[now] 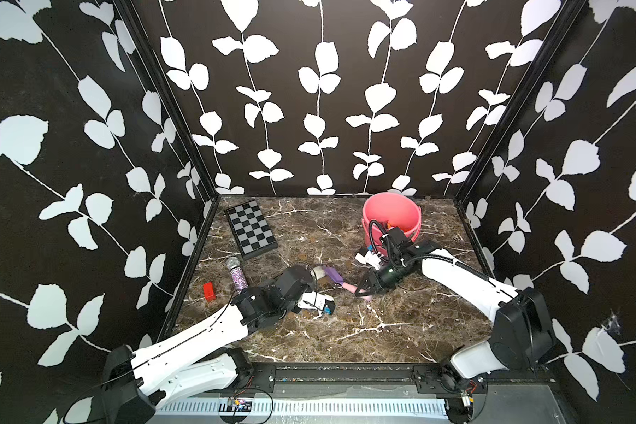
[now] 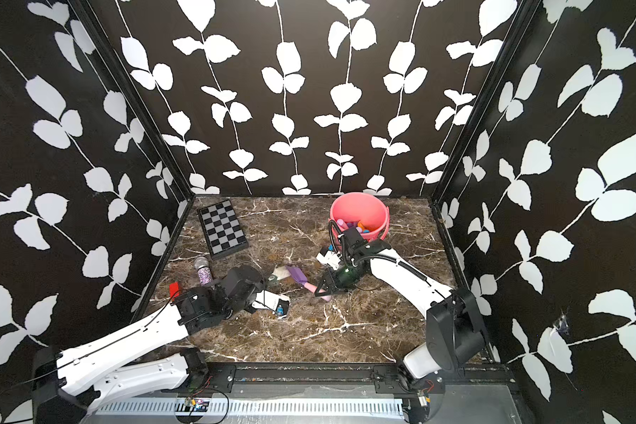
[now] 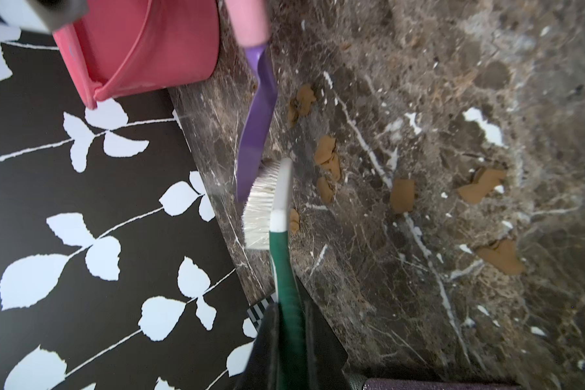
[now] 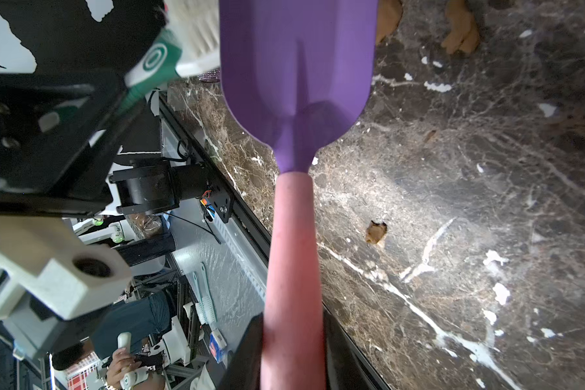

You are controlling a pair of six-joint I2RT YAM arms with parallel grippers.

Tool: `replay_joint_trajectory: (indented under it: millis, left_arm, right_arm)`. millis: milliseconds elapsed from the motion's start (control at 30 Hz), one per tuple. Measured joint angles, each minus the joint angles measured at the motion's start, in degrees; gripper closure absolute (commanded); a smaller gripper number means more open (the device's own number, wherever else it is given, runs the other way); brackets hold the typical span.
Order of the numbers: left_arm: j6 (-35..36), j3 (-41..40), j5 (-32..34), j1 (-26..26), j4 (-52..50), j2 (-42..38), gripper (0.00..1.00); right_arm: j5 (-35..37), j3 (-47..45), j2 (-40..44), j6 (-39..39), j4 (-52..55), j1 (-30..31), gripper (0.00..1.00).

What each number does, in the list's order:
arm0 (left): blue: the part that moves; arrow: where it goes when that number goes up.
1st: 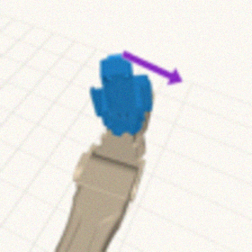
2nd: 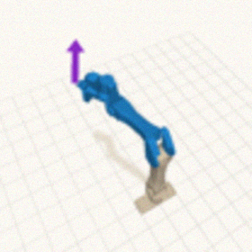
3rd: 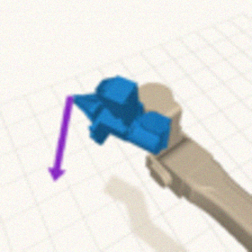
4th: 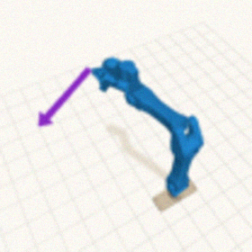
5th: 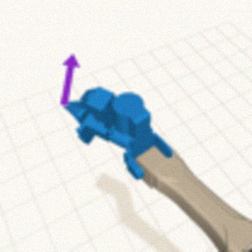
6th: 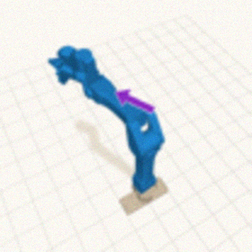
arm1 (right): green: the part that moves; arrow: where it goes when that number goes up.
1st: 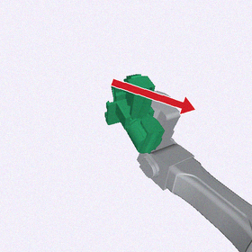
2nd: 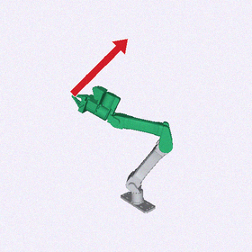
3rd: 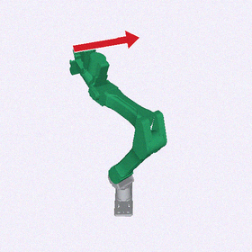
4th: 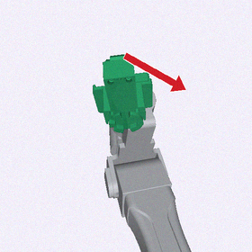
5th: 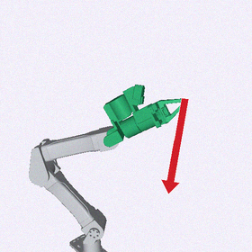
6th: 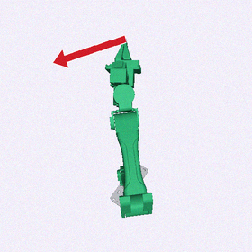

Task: Brush the soil off the hand trowel and place it into the bucket
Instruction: Brush off the soil from the hand trowel, then place the hand trowel in the bucket.

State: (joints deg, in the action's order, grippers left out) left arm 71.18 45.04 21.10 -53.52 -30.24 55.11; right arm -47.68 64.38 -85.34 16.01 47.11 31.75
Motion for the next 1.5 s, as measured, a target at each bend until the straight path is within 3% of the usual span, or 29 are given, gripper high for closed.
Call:
replay_joint_trajectory:
  millis: [133, 367, 600, 867, 1133, 1333, 1500]
  left_arm:
    - [0.22, 0.00, 0.09, 0.74, -0.39, -0.68, 1.00]
    - [-1.40, 0.00, -5.57, -1.66, -2.27, -0.70, 1.00]
    - [-3.37, 0.98, -10.21, -2.75, -1.84, -0.37, 1.00]
    - [-1.38, 0.98, -4.94, -1.75, -2.84, 0.37, 1.00]
    - [-1.64, 0.98, 0.09, 4.66, -2.89, 0.37, 1.00]
    - [-11.23, 1.92, -0.72, 5.53, -2.99, 0.28, 1.00]
    - [-24.11, 5.55, -3.67, 5.53, -2.16, 0.28, 1.00]
  right_arm:
    - [-0.42, -0.04, 0.90, 0.79, -0.20, -0.57, 1.00]
    - [-0.52, -0.04, 1.29, 4.37, -4.20, -0.81, 1.00]
    - [1.90, -0.04, -0.55, 1.81, -2.64, 0.90, 1.00]
    - [2.64, -0.04, -0.04, -1.05, 0.57, 0.74, 1.00]
    - [-0.09, -0.57, 3.50, -0.98, 1.51, -1.33, 1.00]
    - [-0.17, 1.07, 6.43, 1.14, 1.16, -3.78, 1.00]
    - [3.85, 7.48, 7.10, 1.77, 1.64, -5.75, 1.00]
